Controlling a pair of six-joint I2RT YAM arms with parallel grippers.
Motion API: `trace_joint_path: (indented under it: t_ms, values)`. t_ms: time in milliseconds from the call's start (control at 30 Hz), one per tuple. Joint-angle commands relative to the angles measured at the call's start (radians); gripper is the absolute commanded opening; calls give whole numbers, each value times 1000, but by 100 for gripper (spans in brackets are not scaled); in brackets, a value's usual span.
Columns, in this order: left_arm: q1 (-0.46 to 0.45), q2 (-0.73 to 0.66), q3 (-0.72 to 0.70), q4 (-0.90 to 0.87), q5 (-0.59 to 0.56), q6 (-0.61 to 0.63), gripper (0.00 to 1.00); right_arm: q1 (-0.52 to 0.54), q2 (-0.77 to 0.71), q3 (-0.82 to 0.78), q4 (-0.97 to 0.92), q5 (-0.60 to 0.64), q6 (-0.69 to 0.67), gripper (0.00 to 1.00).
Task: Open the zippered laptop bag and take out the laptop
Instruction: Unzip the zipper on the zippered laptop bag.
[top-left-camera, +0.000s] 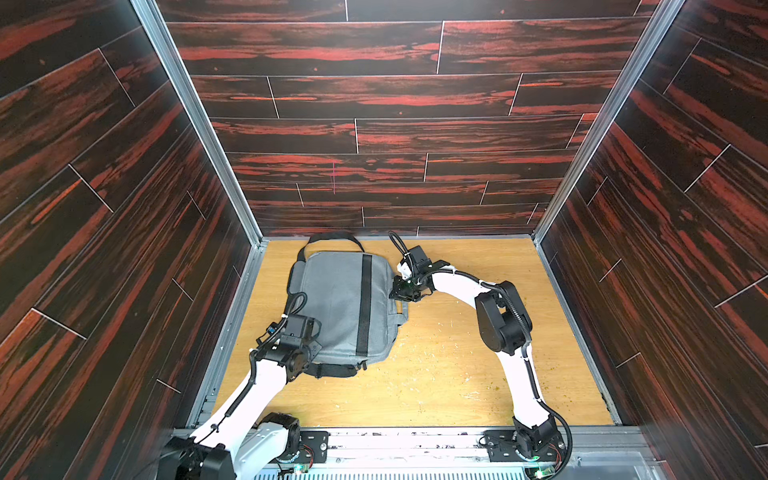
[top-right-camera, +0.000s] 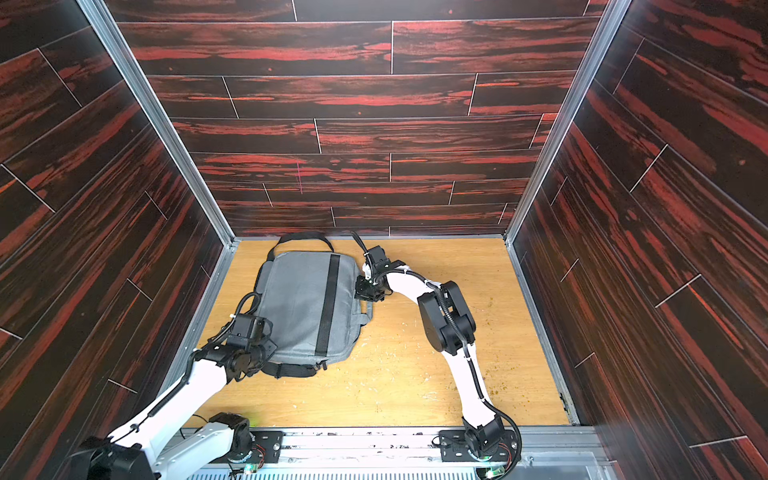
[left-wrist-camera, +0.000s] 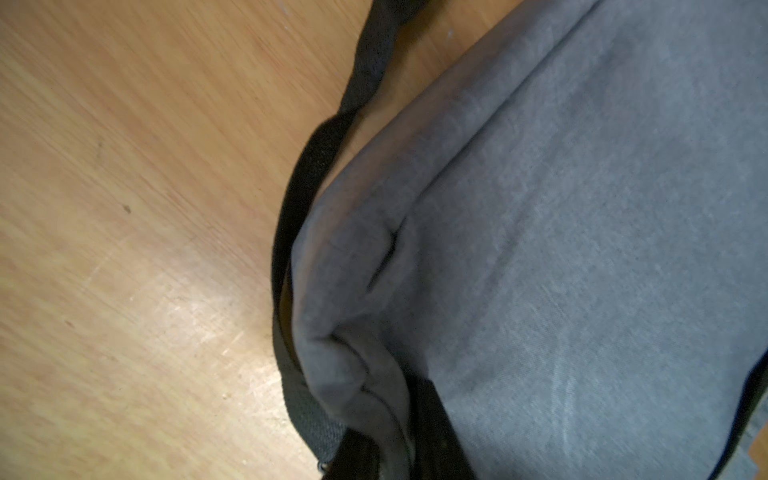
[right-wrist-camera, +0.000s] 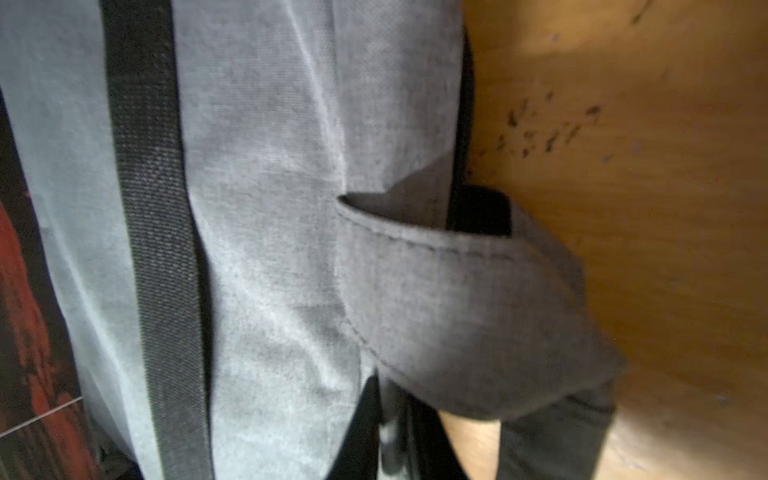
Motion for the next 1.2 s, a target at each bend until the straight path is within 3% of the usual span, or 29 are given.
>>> trace_joint_path:
  t_ms: [0, 67, 133, 200, 267, 367, 433, 500, 533, 600, 667, 867, 1000, 1167]
  values:
    - [-4, 0, 30, -19, 45, 33, 29, -20, -88, -5, -32, 23, -26, 23]
    - [-4, -15, 34, -56, 38, 39, 42, -26, -102, 5, -45, 32, -44, 28]
    - [-4, -37, 56, -107, 20, 66, 66, -35, -127, 2, -49, 36, -57, 32]
    - [-4, -59, 83, -156, -4, 103, 79, -41, -154, -4, -60, 37, -72, 37]
    - [-5, -79, 115, -197, -21, 153, 86, -47, -186, -20, -62, 39, -94, 40]
    - [-5, -101, 178, -213, -14, 278, 88, -54, -255, -76, -59, 36, -152, 44]
    - [-5, -91, 243, -210, 31, 438, 88, -55, -322, -159, -21, 15, -192, 48]
    - [-6, -53, 326, -268, 102, 634, 88, -55, -391, -256, 33, -28, -208, 52]
    - [-5, -31, 372, -333, 124, 649, 88, -53, -428, -313, 65, -55, -207, 54]
    - [-5, -14, 418, -303, 245, 837, 88, -53, -492, -406, 111, -104, -197, 57]
    - [-6, 20, 470, -306, 199, 941, 88, -49, -553, -488, 144, -120, -185, 59]
    - [-6, 145, 578, -634, 267, 1472, 88, -20, -696, -688, 231, -142, -151, 63]
    - [-10, 117, 521, -730, 180, 1716, 87, -2, -749, -790, 286, -133, -148, 67]
    - [-41, 18, 381, -623, 96, 1889, 87, 55, -784, -891, 397, -131, -129, 74]
